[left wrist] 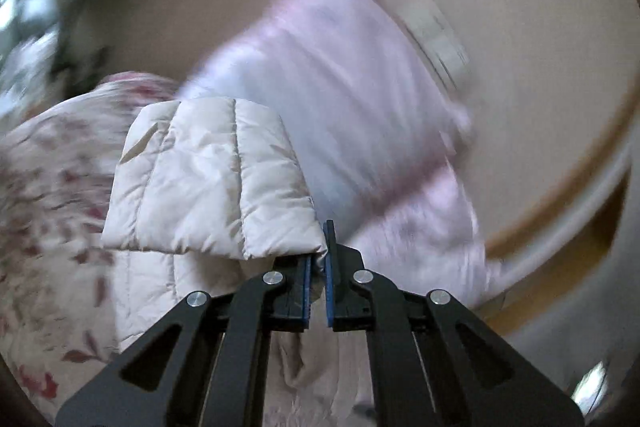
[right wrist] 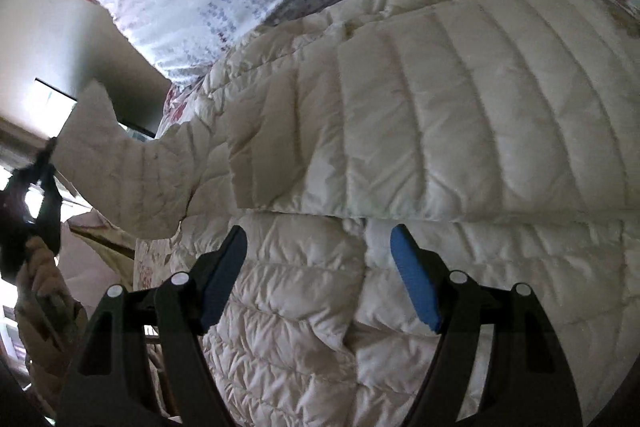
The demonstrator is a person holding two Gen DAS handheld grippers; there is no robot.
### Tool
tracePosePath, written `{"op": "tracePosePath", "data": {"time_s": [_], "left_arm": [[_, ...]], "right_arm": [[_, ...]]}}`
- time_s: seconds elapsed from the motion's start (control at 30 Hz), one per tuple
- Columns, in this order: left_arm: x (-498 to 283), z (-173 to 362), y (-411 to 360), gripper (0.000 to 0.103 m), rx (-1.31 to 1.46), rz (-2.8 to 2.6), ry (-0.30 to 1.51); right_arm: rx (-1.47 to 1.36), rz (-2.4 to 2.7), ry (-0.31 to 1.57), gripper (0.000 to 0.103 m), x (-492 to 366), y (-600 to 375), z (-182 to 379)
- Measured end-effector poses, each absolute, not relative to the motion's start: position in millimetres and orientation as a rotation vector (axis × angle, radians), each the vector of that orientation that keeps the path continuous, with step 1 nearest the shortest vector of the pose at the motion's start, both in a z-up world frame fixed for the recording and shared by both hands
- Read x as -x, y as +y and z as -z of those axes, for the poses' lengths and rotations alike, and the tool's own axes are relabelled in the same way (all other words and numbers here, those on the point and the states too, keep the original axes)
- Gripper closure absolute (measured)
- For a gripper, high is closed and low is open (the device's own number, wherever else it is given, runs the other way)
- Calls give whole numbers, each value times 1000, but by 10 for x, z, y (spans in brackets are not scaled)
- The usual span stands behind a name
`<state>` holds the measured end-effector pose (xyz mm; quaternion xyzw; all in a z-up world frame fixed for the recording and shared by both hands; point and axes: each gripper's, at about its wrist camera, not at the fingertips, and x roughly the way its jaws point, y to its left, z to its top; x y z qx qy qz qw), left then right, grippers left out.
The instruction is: Fold large clothes
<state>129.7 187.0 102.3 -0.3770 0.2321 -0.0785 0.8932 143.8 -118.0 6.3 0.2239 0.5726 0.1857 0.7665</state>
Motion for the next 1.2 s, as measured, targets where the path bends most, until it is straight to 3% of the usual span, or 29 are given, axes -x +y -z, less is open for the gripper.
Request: {"op": "tracePosePath", "data": {"time_s": [0.37,0.5,0.57,0.63,0.67,0.93,1.07,1.2], "left_arm": [[-1660,-335,299,99,494,356,882],[-1626,-50,116,96,449,370,1006],[-1571,19,138,74,462,380,1042],[-1432,20,242,35,491,376,1034],[-1334,14,329,31,507,369,1022],[-845,95,916,31,567,191,1051],[-643,137,1139,31,587,92,1054],[-527,194,1262,31,612,35,1059]], "right_arm": [[-516,-284,1198,29,-1347,-1678,-97],[-504,-265,1147,29,-1381,-1779,-233],[-484,-287,1111,35,-1411,-1780,-353],[-456,-345,1071,39,-1469,-1700,-508],[-445,-379,1056,41,-1511,-1614,-580],[-153,-642,1002,42,-1588,-526,-835],[127,-666,939,32,-1351,27,-746],[323,-599,907,31,-1248,318,-529]]}}
